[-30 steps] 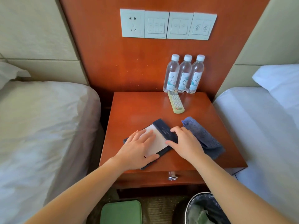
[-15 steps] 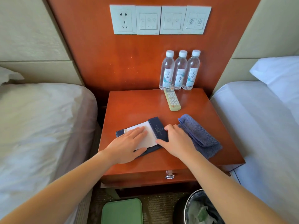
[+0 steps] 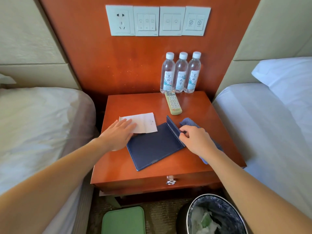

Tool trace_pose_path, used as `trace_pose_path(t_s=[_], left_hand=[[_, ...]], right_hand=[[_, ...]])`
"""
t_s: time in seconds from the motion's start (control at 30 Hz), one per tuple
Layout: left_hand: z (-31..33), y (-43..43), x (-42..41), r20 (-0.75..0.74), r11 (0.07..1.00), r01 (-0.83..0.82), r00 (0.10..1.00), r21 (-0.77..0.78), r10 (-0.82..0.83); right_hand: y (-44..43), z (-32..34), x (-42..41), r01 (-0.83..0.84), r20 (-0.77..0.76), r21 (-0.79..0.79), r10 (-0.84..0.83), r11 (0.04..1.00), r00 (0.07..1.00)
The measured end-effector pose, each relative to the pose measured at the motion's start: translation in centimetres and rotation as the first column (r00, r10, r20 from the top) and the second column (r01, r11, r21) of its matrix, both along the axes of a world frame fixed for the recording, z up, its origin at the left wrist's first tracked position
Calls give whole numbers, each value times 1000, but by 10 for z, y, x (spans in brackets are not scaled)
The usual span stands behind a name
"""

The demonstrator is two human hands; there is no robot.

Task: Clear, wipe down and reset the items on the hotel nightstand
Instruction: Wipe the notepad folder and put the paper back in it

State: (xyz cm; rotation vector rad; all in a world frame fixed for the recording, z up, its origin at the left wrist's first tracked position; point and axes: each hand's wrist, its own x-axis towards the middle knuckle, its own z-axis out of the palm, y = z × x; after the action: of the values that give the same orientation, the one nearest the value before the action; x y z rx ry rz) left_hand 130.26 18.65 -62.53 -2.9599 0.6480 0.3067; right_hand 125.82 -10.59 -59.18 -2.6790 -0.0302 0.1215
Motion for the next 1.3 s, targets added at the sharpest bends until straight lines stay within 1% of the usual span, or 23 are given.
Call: trace_pose_path(t_s=[0.07,0.1,0.17,0.23,0.27,0.3,0.37,0.4,0.43,0.5,0.53,0.57,0.6,0.7,0.83,0.9,0.97,1.0,1.07,1.1,1.13,1.2,1.3], left_hand=[[0,-6,6,-16,996,-81,997,28,81],[0,-13,5,-13,994,-114,993,0,114],[2,-38,-4,-3,976,-110,994,-189,112],[5,-73,-19,1,928,41,999,-370,-43],[4,-91,-26,8,908,130,990,-397,-139],[1,-108,-30,8,897,196,978,-397,-210],[-9,-132,-30,-36,906,186,976,-379,-216],[-15,-139,-27,-47,915,156,981,-371,-186],[-20,-143,-25,-41,924,138,986,-357,-163],[-25,-146,-24,11,937,130,991,-325,-133],[-26,-146,-24,35,939,129,992,-319,-125],[-25,-146,-24,42,940,127,992,-316,-120],[-25,-147,-25,44,942,122,992,-312,-114],[-25,-149,-26,49,950,106,994,-292,-96],[-27,-152,-22,40,964,107,994,-243,-100],[-28,-152,-19,40,969,123,992,-212,-118],[-29,-150,-17,52,970,149,989,-193,-141],[-30,-149,-16,54,969,161,987,-189,-154],[-31,-148,-16,63,967,177,984,-181,-168],[-31,-147,-15,70,968,182,983,-175,-172],[-31,-147,-15,75,967,187,981,-172,-177],[-31,-147,-16,92,962,199,979,-186,-184],[-31,-145,-17,85,945,175,984,-276,-158]], right_hand=[[-9,-2,0,29,-16,-4,-29,1000,999],[-13,-3,-1,45,-28,0,-45,999,999],[-20,-4,-3,74,-43,20,-74,997,996],[-25,-5,-5,94,-61,58,-91,994,994],[-28,-5,-5,107,-75,89,-100,990,992],[-31,-6,-5,120,-88,131,-109,984,990],[-37,-7,-6,133,-102,213,-113,968,988],[-41,-8,-8,130,-65,231,-118,964,991],[-45,-10,-9,120,23,223,-128,967,991],[-54,-18,-10,86,235,102,-108,991,966],[-59,-22,-10,60,291,3,-58,998,955],[-65,-27,-9,50,290,-78,-26,996,957],[-72,-31,-8,56,251,-136,-20,989,968],[-89,-38,-6,116,158,-268,-75,956,985],[-92,-29,3,211,168,-148,-186,966,968],[-89,-20,6,287,257,-107,-252,952,933],[-89,-6,8,345,358,14,-327,939,875],[-89,0,8,320,358,102,-335,942,872],[-82,6,7,207,258,255,-273,945,927],[-77,5,5,152,192,256,-205,954,960],[-71,-2,3,97,157,193,-128,976,979],[-60,-24,1,2,157,50,-10,999,988],[-48,-47,-2,-72,93,-5,72,997,993]])
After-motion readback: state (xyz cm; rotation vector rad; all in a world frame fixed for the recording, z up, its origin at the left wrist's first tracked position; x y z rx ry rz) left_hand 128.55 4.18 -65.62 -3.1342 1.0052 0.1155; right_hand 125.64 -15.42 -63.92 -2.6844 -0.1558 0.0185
